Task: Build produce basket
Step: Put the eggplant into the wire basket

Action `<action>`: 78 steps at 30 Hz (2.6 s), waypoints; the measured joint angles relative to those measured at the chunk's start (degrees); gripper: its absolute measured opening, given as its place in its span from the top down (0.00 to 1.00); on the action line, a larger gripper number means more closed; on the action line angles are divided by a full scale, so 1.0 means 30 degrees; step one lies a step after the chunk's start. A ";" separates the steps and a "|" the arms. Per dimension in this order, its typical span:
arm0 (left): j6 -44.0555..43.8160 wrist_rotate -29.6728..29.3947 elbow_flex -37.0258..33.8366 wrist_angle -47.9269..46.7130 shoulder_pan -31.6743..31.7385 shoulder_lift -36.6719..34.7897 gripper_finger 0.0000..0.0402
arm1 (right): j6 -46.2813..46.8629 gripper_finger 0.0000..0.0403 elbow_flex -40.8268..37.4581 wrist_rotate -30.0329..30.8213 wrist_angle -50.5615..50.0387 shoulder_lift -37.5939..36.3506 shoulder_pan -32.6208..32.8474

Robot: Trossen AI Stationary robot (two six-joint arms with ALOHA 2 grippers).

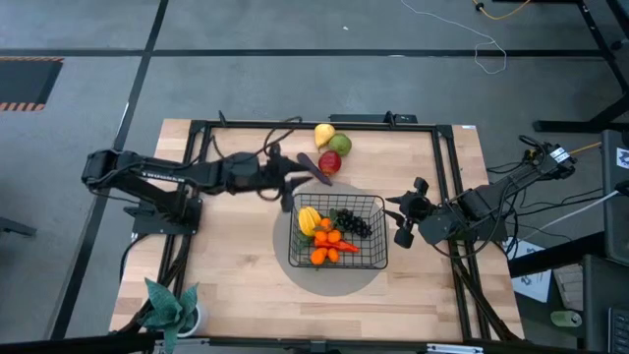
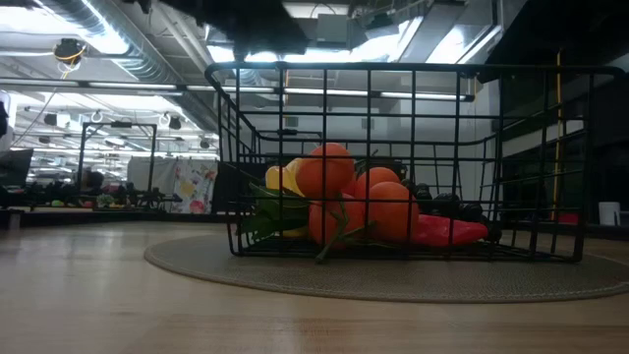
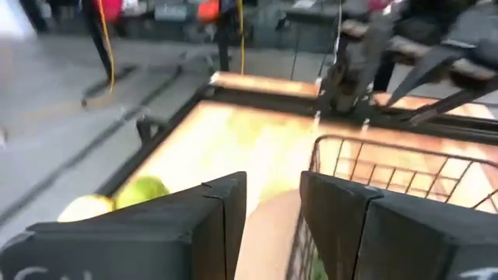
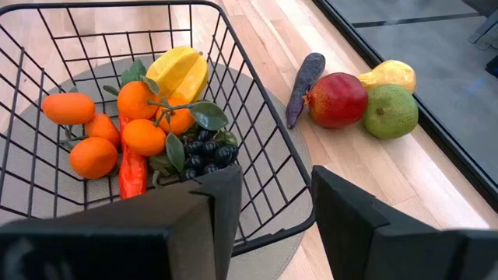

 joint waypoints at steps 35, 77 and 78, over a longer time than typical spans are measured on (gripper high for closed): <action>0.4290 1.1998 0.4750 -0.5480 1.1067 0.9151 0.73 | -0.0007 0.64 0.0000 -0.0036 0.0211 0.0007 -0.0189; 1.0362 0.3598 0.4721 -0.7051 0.7985 0.9167 0.54 | 0.0087 0.64 0.0000 -0.0211 0.0204 0.0007 -0.0189; 1.0416 0.3591 0.4728 -0.7208 0.8028 0.9316 0.54 | 0.0087 0.64 0.0000 -0.0211 0.0204 0.0007 -0.0189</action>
